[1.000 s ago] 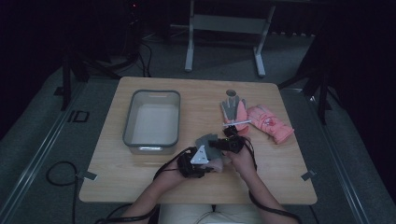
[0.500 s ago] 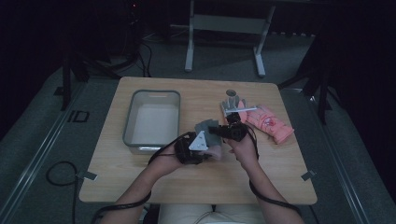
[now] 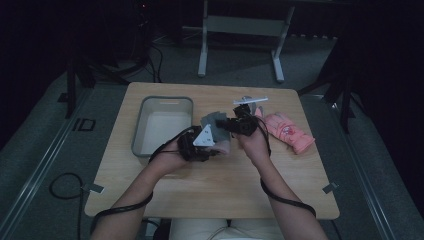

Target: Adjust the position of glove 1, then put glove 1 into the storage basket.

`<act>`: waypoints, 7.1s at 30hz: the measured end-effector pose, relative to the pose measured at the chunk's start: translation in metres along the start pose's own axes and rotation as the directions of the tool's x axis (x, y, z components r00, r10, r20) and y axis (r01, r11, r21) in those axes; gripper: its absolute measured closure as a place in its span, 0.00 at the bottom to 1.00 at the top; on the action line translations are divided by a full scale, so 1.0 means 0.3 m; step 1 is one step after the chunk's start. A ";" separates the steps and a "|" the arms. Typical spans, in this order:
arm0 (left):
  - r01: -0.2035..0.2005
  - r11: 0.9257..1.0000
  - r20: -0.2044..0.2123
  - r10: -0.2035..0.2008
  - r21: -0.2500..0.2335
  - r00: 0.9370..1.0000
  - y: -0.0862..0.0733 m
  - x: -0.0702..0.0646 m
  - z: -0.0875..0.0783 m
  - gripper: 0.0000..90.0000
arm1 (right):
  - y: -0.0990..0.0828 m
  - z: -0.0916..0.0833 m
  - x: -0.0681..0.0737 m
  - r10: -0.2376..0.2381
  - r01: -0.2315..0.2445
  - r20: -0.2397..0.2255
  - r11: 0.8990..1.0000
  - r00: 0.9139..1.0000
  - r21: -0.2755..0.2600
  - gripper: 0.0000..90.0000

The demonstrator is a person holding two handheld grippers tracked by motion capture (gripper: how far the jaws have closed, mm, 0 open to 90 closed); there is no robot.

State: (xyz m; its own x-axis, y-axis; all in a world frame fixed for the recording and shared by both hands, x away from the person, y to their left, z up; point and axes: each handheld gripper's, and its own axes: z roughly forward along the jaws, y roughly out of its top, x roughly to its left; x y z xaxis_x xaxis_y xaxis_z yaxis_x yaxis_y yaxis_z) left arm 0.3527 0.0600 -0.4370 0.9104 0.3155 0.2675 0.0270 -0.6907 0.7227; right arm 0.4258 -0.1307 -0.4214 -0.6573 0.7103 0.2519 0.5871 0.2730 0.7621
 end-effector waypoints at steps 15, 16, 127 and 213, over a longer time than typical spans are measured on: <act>0.013 0.998 -0.051 -0.010 0.061 0.999 -0.088 0.129 -0.157 0.74 | 0.161 0.150 0.108 -0.032 0.032 -0.079 0.999 0.996 0.004 0.82; 0.016 0.998 -0.052 -0.013 0.065 0.999 -0.099 0.138 -0.166 0.74 | 0.168 0.164 0.113 -0.027 0.028 -0.088 1.000 0.996 0.001 0.82; 0.334 0.942 -0.016 -0.334 0.043 0.943 -0.067 -0.126 0.093 0.00 | -0.069 -0.070 -0.306 -0.139 0.132 0.088 0.988 0.986 0.079 0.66; 0.333 0.939 -0.156 -0.342 -0.083 0.927 -0.251 -0.393 0.157 0.00 | -0.278 -0.215 -0.055 0.079 -0.073 0.229 0.997 0.970 -0.037 0.99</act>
State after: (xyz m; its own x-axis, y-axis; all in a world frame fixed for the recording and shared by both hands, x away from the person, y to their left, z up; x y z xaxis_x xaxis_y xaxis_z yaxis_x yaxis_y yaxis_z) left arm 0.2627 0.0441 -0.5530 0.7700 0.6301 0.1004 0.2939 -0.4899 0.8208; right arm 0.3571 -0.2070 -0.4507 -0.4829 0.8594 0.1680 0.6155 0.1967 0.7632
